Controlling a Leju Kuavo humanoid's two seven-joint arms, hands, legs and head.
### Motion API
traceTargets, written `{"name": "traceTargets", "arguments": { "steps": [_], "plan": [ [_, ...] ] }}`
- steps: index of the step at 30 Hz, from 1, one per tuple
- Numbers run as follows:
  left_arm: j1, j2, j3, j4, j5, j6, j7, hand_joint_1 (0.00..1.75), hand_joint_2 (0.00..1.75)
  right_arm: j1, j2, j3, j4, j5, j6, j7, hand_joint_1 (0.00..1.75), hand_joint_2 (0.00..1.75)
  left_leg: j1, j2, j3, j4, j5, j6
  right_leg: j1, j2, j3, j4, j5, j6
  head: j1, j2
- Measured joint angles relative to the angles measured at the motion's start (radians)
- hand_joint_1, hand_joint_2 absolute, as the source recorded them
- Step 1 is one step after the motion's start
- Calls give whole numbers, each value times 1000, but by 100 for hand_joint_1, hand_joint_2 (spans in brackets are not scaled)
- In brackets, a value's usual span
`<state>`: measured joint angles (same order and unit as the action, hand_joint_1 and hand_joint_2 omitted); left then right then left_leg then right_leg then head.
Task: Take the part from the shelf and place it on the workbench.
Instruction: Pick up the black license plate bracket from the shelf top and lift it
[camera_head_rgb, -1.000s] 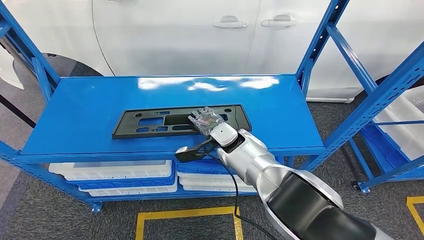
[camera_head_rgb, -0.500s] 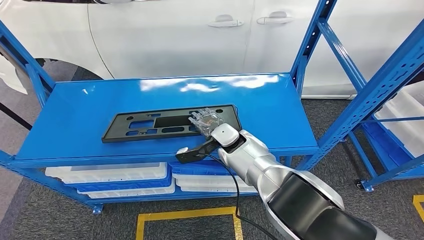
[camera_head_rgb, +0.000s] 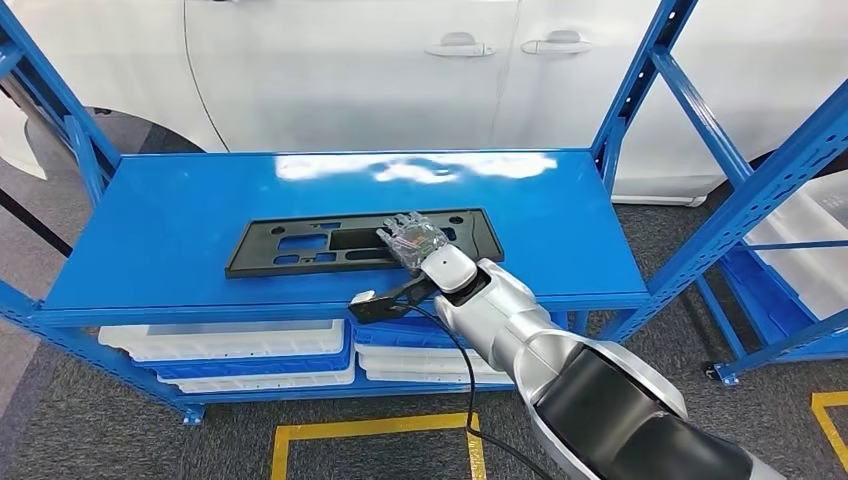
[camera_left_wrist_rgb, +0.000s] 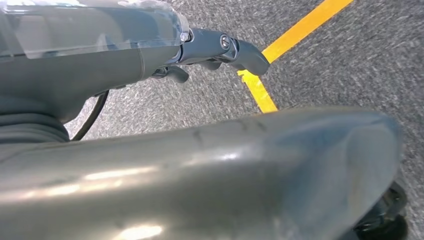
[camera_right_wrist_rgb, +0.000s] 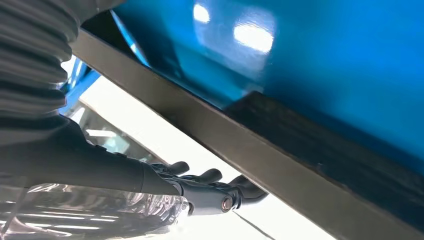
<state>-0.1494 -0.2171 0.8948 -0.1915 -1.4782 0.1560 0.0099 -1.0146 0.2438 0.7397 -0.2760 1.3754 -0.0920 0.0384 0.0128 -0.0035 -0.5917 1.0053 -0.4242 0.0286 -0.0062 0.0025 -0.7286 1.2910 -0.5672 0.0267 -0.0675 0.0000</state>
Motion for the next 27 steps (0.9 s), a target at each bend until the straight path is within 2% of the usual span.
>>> {"name": "traceTargets", "arguments": {
  "steps": [1,2,4,5,6,8,10,11,12,14,15,16,17,19,20,21,22,25,27],
  "plan": [
    [1,0,0,0,0,0,0,0,0,0,-1,0,0,1,0,0,0,175,-1,0,-1,0,1,0,0,0,-2,6,8,-1,0,0],
    [1,0,0,0,0,0,0,0,0,0,-2,0,0,2,0,0,0,175,-2,0,0,1,1,0,0,0,17,-29,34,-4,0,0],
    [1,-1,0,0,0,0,0,0,0,-1,-2,0,0,3,0,0,0,175,-4,-1,2,1,1,-3,3,0,93,-174,98,-16,0,0],
    [1,-1,0,0,0,0,0,0,0,-2,-2,0,0,4,-1,0,0,175,-6,-1,1,1,2,-6,6,0,124,-235,119,-22,0,0],
    [0,-2,0,0,0,0,0,0,0,-2,-2,0,0,4,-1,0,2,175,-7,-2,1,1,3,-10,9,-1,141,-273,128,-27,0,0],
    [-1,-3,0,0,1,0,0,0,0,-3,-2,0,0,6,0,0,79,175,-7,-2,0,-1,5,-21,13,-2,144,-287,130,-34,0,0],
    [-1,-3,0,0,2,0,0,0,0,-3,-2,0,0,7,0,0,164,175,-7,-1,-4,9,-5,-31,7,-4,149,-297,135,-43,0,0],
    [0,-3,0,0,3,1,0,0,0,-3,-2,0,0,8,1,0,172,175,-7,-1,-16,35,-23,-36,4,-5,151,-302,139,-49,0,0],
    [0,-3,0,0,3,1,-1,0,0,-2,-2,0,0,9,2,0,175,175,-6,0,-37,83,-51,-39,2,-6,152,-306,141,-53,0,0],
    [1,-3,0,0,4,1,-3,0,0,1,-2,0,0,11,4,0,175,175,-3,-1,-101,219,-116,-45,2,-6,150,-305,141,-56,0,0],
    [3,-3,0,0,4,1,-4,0,0,2,-2,0,0,14,5,-1,175,175,-1,0,-128,275,-133,-48,3,-6,150,-305,141,-56,0,0],
    [4,-3,0,0,5,1,-5,0,0,3,-2,0,0,16,6,-2,175,175,0,0,-140,299,-132,-50,2,-6,150,-303,139,-55,0,0],
    [5,-3,0,0,7,1,-6,0,0,4,-2,0,0,20,8,-2,175,175,1,0,-132,280,-110,-52,1,-5,151,-301,137,-53,0,0],
    [5,-3,0,0,12,2,-8,0,0,3,-3,0,0,25,10,-3,175,175,5,1,-70,148,-41,-53,0,-4,152,-293,129,-45,0,0],
    [5,-4,0,0,16,2,-10,0,0,2,-4,0,0,27,10,-2,175,175,5,1,-37,81,-17,-51,2,-4,151,-286,124,-40,0,0],
    [6,-5,1,0,19,2,-12,0,0,2,-5,0,0,28,9,-2,175,175,5,1,-17,38,-6,-47,3,-4,150,-282,121,-35,0,0],
    [6,-6,1,0,21,3,-14,0,0,1,-7,0,0,29,7,-1,175,175,3,0,-8,19,-6,-42,5,-3,148,-279,119,-30,0,0],
    [8,-9,2,0,23,4,-20,0,0,0,-11,0,0,30,3,-1,175,175,1,0,-5,13,-5,-21,2,-2,145,-274,114,-16,0,0],
    [6,-12,3,0,23,3,-23,0,0,0,-15,0,0,31,3,-2,175,175,2,1,-3,8,-2,-10,-1,-2,118,-215,76,-5,0,0]
  ]
}}
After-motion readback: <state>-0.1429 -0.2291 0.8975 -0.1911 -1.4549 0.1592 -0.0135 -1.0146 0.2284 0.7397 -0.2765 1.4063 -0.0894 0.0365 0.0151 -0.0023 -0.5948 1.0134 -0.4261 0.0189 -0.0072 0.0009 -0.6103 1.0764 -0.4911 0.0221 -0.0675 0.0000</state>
